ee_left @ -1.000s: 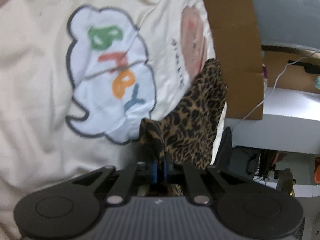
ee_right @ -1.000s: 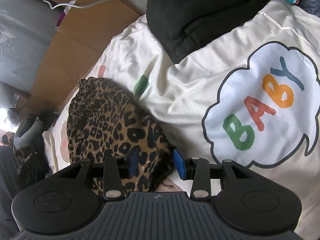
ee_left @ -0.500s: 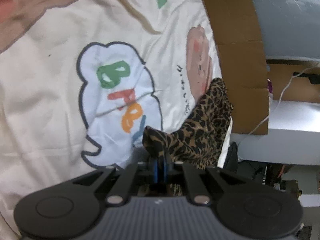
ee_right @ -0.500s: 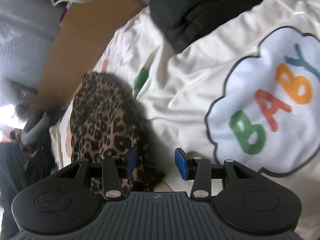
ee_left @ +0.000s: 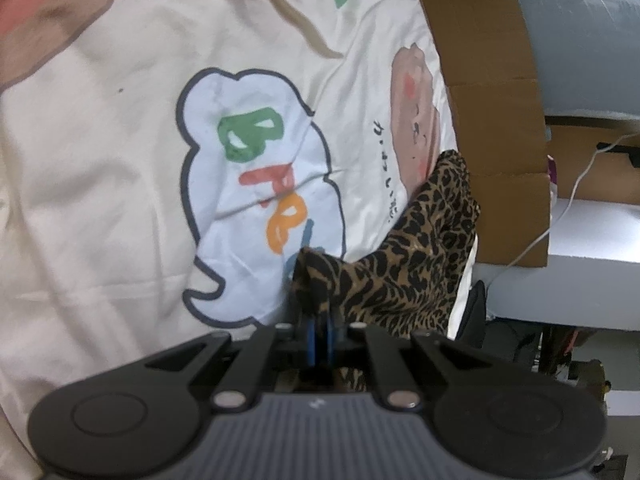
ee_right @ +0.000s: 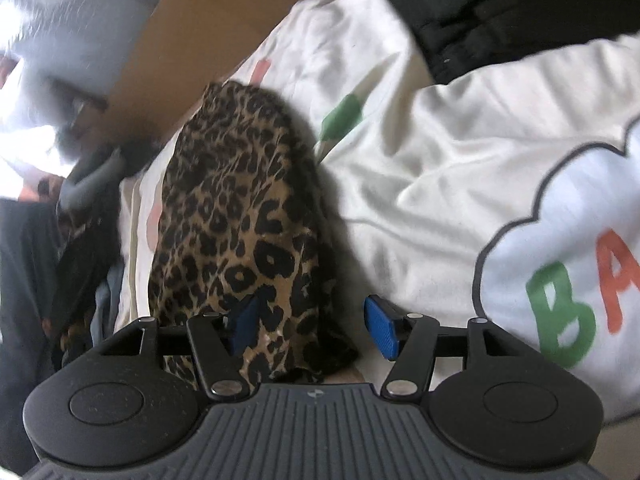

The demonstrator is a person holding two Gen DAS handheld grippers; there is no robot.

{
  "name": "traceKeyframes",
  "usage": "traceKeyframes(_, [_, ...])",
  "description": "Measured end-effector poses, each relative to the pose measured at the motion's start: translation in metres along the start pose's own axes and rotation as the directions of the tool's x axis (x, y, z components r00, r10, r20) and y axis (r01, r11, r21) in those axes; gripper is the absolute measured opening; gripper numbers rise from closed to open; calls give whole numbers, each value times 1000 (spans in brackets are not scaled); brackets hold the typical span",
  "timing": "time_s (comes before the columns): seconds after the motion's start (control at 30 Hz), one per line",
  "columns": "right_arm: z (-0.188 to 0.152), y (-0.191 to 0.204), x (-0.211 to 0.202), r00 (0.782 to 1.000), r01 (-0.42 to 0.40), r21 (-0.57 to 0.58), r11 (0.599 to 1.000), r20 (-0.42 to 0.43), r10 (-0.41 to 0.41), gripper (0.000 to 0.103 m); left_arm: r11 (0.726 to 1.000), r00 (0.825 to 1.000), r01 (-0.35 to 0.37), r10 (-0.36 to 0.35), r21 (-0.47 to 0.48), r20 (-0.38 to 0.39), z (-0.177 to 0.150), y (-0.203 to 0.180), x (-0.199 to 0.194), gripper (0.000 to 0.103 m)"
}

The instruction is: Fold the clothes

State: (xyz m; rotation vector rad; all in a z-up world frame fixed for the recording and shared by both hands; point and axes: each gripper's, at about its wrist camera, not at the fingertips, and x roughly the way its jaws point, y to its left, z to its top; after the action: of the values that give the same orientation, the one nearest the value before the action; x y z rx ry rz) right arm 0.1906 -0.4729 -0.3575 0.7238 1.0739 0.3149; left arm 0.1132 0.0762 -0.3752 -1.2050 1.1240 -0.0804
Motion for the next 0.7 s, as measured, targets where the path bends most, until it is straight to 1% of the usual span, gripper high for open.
traceKeyframes(0.07, [7,-7,3,999,-32,15,999,-26,32,63,1000,1000,-6,6,-2,-3,-1,2,1,6])
traceKeyframes(0.1, [9,-9,3,998,-45,18,999,-37,45,58,1000,1000,-7,7,-3,-4,-1,2,2,6])
traceKeyframes(0.13, [10,-9,3,998,-49,5,999,-48,49,46,1000,1000,-8,8,-2,-5,-1,2,2,6])
traceKeyframes(0.17, [10,-8,4,997,-47,-15,999,-61,46,39,1000,1000,-9,9,1,-6,-1,2,3,6])
traceKeyframes(0.2, [9,-8,5,996,-53,-30,998,-77,50,37,1000,1000,-10,10,3,-7,-1,1,3,6])
traceKeyframes(0.27, [8,-11,8,992,-76,-27,997,-99,73,38,1000,1000,-11,11,5,-8,-1,1,3,6])
traceKeyframes(0.4, [10,-23,14,986,-122,44,992,-109,127,38,1000,1000,-17,17,6,-11,-3,2,4,6])
traceKeyframes(0.43, [10,-24,17,986,-123,55,991,-106,129,34,1000,1000,-19,19,3,-12,-3,2,4,6])
traceKeyframes(0.47, [9,-23,19,987,-111,56,992,-107,117,22,1000,1000,-21,21,0,-12,-4,2,4,6])
traceKeyframes(0.5, [8,-20,21,989,-97,47,994,-111,102,19,1000,1000,-23,23,-2,-13,-4,1,5,6])
traceKeyframes(0.53, [6,-17,22,989,-90,34,995,-111,93,8,1000,1000,-23,23,2,-14,-5,0,4,6])
traceKeyframes(0.63, [3,-12,16,991,-85,38,996,-99,89,6,999,999,-24,25,24,-26,-8,-7,2,6])
traceKeyframes(0.7, [1,-10,5,993,-90,39,995,-74,93,5,999,999,-17,18,38,-32,-11,-12,-1,6])
